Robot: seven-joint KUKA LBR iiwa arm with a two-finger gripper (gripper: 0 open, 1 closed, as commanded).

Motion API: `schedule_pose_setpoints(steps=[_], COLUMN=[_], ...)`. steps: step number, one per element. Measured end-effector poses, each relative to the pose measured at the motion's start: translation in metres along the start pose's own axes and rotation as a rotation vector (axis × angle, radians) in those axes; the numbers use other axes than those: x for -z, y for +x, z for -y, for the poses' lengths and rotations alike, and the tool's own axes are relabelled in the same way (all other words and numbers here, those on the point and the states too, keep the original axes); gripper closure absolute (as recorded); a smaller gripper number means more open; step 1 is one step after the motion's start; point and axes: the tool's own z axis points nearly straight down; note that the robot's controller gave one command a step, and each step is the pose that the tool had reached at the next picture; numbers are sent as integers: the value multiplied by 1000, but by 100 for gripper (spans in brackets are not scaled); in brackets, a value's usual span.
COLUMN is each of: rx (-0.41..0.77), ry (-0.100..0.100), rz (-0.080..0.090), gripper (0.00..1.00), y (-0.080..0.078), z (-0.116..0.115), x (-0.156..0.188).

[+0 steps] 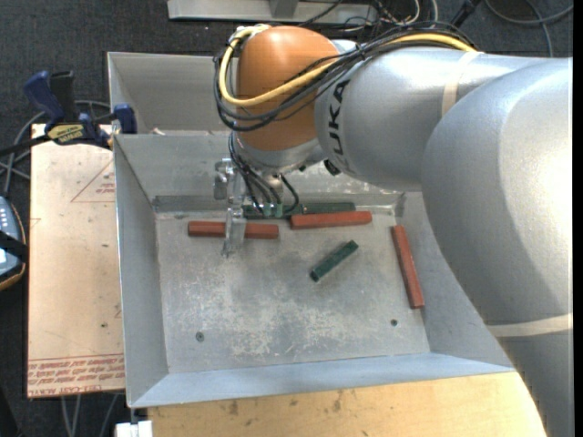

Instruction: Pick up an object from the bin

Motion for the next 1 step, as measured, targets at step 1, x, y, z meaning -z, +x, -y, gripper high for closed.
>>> schedule_pose_setpoints(steps=[1], rx=[-354], ry=[1], rz=[-8], gripper=[0], y=[-6], z=[1], x=[-87])
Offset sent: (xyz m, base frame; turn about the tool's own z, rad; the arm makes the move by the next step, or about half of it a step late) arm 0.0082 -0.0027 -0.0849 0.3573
